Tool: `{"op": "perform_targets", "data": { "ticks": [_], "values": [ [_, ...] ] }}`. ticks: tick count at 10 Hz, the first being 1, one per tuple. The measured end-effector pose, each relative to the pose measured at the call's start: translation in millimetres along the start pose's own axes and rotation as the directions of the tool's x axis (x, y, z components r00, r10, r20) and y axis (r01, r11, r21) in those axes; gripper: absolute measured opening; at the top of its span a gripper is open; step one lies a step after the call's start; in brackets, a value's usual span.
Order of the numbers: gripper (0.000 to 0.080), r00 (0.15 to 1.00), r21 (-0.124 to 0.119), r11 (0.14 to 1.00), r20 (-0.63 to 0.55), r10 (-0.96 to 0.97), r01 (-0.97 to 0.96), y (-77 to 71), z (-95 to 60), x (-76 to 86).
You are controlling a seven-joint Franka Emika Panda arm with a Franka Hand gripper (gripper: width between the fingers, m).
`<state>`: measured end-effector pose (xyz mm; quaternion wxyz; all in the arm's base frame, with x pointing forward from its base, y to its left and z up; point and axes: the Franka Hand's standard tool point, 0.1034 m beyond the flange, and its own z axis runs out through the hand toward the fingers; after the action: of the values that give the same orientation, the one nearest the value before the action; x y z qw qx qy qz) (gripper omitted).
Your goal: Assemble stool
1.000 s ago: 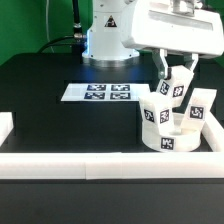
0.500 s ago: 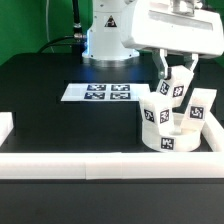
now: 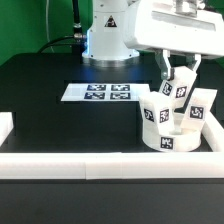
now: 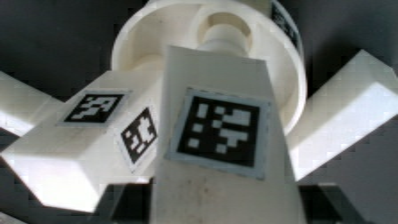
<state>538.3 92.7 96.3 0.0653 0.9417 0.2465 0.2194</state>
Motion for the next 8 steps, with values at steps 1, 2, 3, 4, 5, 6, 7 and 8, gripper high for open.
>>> {"op": "perform_targets", "data": {
  "ticks": [1, 2, 3, 4, 5, 6, 7, 8],
  "values": [
    [0.0325, 1.0, 0.0, 1.0, 0.0, 0.0, 0.0, 0.1, 0.0, -0.1],
    [0.0325, 1.0, 0.0, 1.0, 0.0, 0.0, 0.0, 0.1, 0.0, -0.1],
    [0.0325, 1.0, -0.001, 1.0, -0.002, 0.0, 0.0, -0.1, 0.3, -0.2],
    [0.0325, 1.0, -0.005, 1.0, -0.01, -0.003, 0.003, -1.5, 2.1, -2.9],
    [0.0325, 1.0, -0.006, 1.0, -0.012, -0.004, 0.004, -2.3, 2.8, -5.6],
    [0.0325, 1.0, -0.007, 1.0, -0.014, -0.005, 0.005, -2.9, 3.0, -7.1],
    [0.0325, 1.0, -0.01, 1.0, -0.021, -0.007, 0.006, -3.2, 3.9, -8.5],
    [0.0325, 0.999, -0.016, 1.0, -0.033, -0.01, 0.009, -3.4, 5.7, -9.7]
  ]
}}
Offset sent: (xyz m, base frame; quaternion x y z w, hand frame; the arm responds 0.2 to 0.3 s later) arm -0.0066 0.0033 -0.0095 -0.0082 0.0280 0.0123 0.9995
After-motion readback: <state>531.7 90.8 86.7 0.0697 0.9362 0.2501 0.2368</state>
